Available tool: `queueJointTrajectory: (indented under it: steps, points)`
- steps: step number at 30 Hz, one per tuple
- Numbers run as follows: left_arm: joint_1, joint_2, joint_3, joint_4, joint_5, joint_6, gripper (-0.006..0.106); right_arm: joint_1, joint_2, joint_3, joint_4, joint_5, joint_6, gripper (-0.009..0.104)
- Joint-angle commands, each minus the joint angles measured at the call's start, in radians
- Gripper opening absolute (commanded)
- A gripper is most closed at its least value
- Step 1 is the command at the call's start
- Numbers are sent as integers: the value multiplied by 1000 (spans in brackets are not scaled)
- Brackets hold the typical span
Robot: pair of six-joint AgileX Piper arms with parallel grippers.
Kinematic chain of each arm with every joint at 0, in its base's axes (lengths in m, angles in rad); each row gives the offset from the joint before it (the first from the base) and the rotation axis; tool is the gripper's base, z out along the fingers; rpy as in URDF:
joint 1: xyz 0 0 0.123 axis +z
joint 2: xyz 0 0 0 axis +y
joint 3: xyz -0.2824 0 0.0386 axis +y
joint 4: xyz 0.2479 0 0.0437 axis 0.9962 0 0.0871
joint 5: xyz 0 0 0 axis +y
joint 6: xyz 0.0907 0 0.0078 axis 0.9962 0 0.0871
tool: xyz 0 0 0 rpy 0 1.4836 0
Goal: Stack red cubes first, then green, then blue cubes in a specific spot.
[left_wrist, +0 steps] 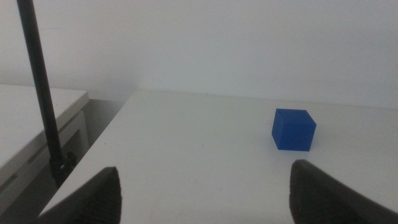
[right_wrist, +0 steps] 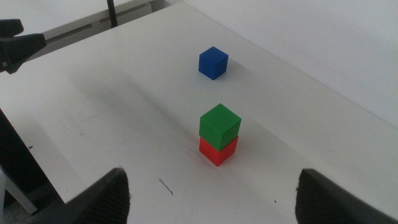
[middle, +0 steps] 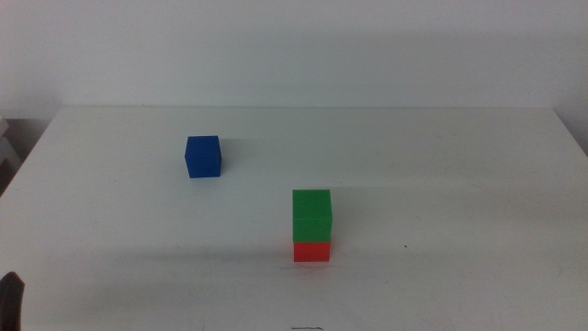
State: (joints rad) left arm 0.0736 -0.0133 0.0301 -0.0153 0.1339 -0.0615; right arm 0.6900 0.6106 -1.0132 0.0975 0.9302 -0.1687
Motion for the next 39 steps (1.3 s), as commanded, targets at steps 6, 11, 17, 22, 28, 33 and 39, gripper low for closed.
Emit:
queueJointTrajectory:
  steps: [6,11,17,22,28,33,39]
  points:
    - [-11,331,-344,-5,146,32,91,-5,5,-23,-6,-73,-10,82]
    - [-21,608,-677,-6,510,67,91,-5,5,-23,-6,-73,-10,82]
    - [-21,872,-933,-19,762,61,91,-5,5,-23,-6,-73,-10,82]
    - [-21,1054,-1083,-119,759,96,91,-5,5,-23,-6,-73,-10,82]
    - [-83,1309,-1322,-127,802,85,91,-5,5,-23,-6,-73,-10,82]
    - [-182,1551,-1560,-60,870,38,91,-5,5,-23,-6,-73,-10,82]
    - [-238,1844,-1830,-58,947,10,91,-5,5,-23,-6,-73,-10,82]
